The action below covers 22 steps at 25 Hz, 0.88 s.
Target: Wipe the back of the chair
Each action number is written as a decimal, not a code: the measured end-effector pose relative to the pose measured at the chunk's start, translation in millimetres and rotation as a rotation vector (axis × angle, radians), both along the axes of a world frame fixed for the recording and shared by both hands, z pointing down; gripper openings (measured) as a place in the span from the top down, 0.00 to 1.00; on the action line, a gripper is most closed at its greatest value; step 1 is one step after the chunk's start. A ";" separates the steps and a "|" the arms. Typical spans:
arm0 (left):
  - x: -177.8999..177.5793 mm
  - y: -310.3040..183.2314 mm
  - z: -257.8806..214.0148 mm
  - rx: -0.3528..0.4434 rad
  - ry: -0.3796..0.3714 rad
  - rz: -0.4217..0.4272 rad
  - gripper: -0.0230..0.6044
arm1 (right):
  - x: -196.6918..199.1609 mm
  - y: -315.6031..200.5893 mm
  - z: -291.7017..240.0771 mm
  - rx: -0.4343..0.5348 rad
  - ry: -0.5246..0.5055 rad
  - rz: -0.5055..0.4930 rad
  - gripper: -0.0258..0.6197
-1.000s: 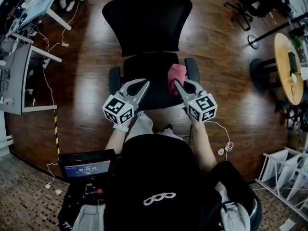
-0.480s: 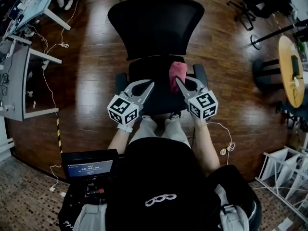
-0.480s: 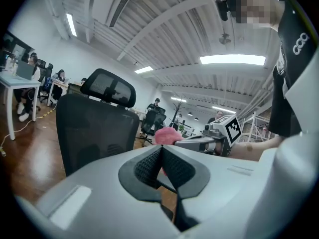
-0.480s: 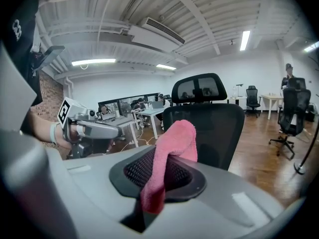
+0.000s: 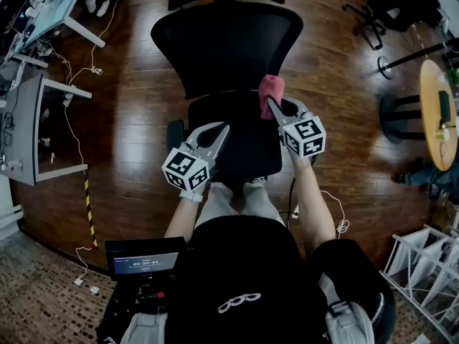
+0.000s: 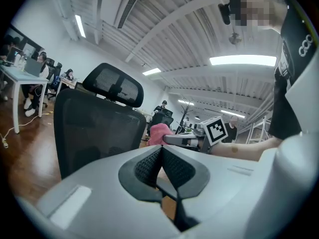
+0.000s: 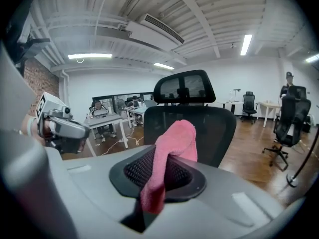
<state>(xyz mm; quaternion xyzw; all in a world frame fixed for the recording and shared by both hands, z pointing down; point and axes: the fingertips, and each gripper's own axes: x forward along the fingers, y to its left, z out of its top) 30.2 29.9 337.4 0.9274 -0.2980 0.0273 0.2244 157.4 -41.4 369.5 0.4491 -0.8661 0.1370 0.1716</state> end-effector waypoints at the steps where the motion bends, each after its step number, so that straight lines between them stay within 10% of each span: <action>1: 4.3 -4.5 0.0 0.002 -0.001 -0.002 0.97 | 8.8 -15.5 1.7 0.007 0.013 0.014 0.90; 16: 10.3 -20.3 18.1 -0.038 -0.039 -0.034 0.97 | 179.3 -215.5 -24.1 0.079 0.307 0.488 0.90; 22: -1.4 -18.2 24.6 -0.047 -0.039 -0.046 0.97 | 182.6 -240.6 -6.2 0.022 0.366 0.527 0.90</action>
